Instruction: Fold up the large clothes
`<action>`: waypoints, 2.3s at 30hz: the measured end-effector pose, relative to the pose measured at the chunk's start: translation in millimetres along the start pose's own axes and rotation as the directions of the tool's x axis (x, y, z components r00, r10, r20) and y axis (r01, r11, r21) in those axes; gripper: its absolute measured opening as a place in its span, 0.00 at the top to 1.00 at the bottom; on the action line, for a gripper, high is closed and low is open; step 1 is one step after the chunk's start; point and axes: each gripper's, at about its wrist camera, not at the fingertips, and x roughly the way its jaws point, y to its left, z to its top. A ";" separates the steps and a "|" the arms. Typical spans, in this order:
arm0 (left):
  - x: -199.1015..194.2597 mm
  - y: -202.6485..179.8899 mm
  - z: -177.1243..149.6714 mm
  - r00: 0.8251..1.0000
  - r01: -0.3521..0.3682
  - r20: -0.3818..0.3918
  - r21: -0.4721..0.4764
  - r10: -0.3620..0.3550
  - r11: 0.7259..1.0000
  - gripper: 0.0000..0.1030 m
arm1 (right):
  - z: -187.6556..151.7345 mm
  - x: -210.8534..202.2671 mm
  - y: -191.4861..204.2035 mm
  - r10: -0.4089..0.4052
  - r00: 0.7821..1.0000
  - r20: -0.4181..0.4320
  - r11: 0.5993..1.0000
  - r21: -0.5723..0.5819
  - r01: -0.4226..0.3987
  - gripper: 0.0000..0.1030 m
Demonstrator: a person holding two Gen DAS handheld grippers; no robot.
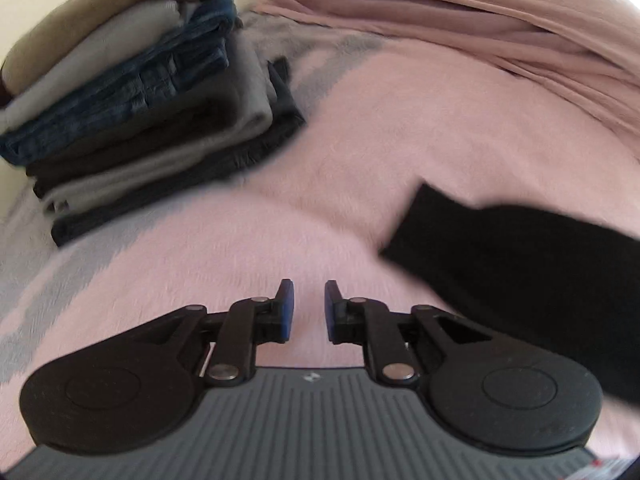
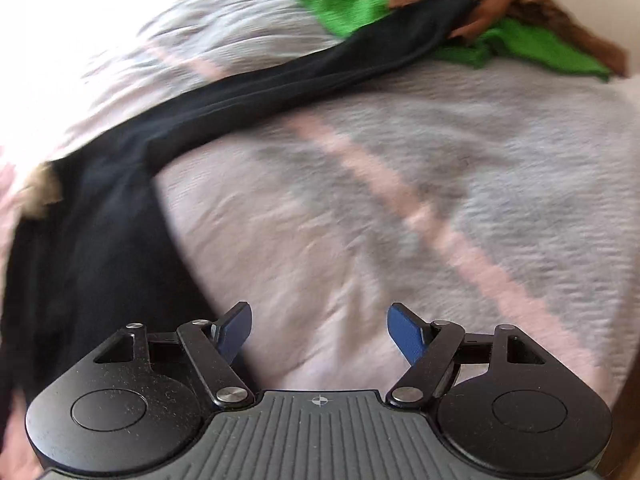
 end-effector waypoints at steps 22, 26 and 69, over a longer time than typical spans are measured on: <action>-175.3 -87.7 -259.2 0.663 0.679 -0.245 -0.199 -0.707 0.706 0.98 | -42.4 42.1 -21.7 0.432 0.865 -0.254 0.866 -0.151 -0.477 1.00; -189.5 -75.7 -259.1 0.723 0.653 -0.188 -0.125 -0.664 0.747 0.95 | -38.1 31.3 -44.8 0.392 0.887 -0.243 0.898 -0.109 -0.427 1.00; -284.1 -158.0 -318.4 0.879 0.471 -0.345 0.511 -0.330 0.719 0.70 | -128.8 6.1 56.7 -0.099 0.961 -0.260 0.696 -0.708 -0.120 0.50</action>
